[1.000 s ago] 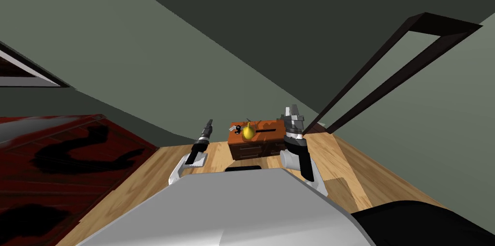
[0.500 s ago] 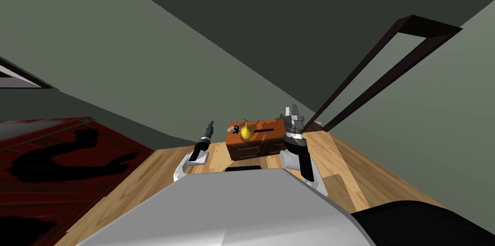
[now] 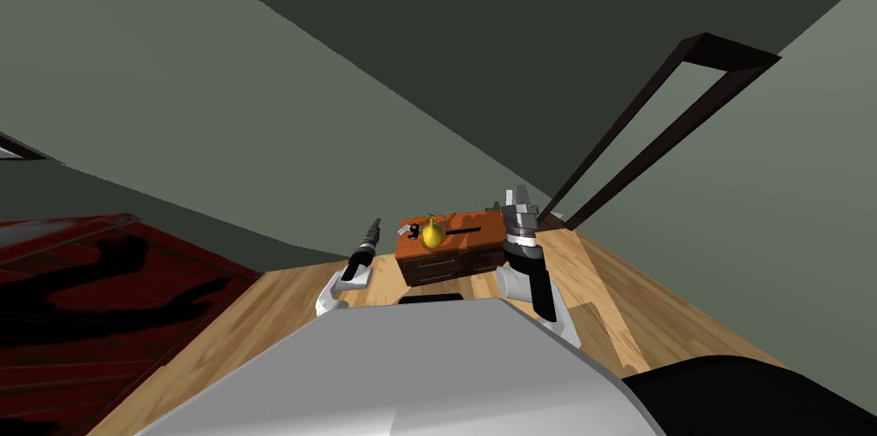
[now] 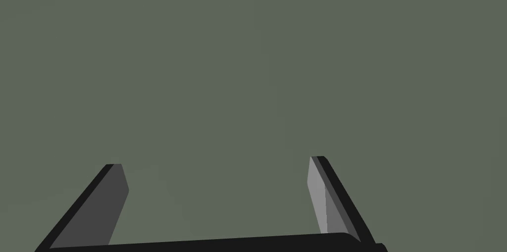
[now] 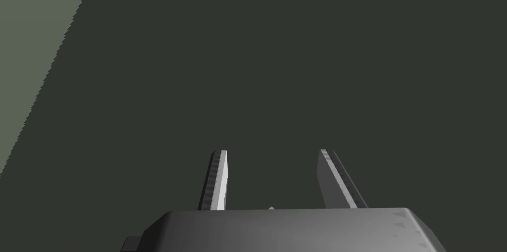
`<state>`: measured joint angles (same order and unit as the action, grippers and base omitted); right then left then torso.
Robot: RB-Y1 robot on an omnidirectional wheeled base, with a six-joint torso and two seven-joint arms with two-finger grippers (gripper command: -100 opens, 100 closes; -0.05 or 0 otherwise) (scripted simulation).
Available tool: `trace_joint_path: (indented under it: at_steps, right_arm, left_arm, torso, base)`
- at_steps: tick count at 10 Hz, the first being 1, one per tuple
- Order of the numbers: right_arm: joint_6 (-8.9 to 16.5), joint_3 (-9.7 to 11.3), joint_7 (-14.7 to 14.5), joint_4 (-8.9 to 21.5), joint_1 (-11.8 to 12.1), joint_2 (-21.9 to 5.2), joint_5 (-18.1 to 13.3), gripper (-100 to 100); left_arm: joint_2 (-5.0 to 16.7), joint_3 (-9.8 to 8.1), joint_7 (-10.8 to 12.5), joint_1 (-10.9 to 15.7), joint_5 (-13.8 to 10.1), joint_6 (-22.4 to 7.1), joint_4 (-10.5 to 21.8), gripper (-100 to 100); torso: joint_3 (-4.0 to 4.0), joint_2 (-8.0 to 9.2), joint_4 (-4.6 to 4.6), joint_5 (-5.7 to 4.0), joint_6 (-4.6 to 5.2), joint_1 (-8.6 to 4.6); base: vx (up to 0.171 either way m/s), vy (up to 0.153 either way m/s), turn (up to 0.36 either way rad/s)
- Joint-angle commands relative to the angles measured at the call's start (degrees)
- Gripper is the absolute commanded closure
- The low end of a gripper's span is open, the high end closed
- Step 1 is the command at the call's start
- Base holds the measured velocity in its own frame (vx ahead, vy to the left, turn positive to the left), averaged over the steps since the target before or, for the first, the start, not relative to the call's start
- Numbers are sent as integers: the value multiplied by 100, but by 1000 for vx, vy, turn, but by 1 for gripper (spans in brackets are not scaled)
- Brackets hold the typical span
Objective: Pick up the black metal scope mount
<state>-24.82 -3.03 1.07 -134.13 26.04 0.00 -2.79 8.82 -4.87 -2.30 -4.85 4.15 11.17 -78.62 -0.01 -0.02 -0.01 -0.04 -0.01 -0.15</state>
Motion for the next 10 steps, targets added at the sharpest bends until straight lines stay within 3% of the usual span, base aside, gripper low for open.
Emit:
trace_joint_path:
  at_steps: [1, 9, 10]
  right_arm:
    - [0, 0, 0, 0, 0, 0, 0, 0]
    - [0, 0, 0, 0, 0, 0, 0, 0]
    - [0, 0, 0, 0, 0, 0, 0, 0]
  left_arm:
    - [-49, -38, 17, 190, -15, -160, 286, -100]
    - [-126, -157, 87, 754, -80, -410, 1519, -100]
    - [-126, -157, 87, 754, -80, -410, 1556, -100]
  torso:
    - [0, 0, 0, 0, 0, 0]
    - [1, 1, 0, 0, -2, 6]
    - [1, 2, 0, 0, -2, 4]
  base:
    - [11, -47, -98]
    - [8, -29, -44]
    - [7, -26, -29]
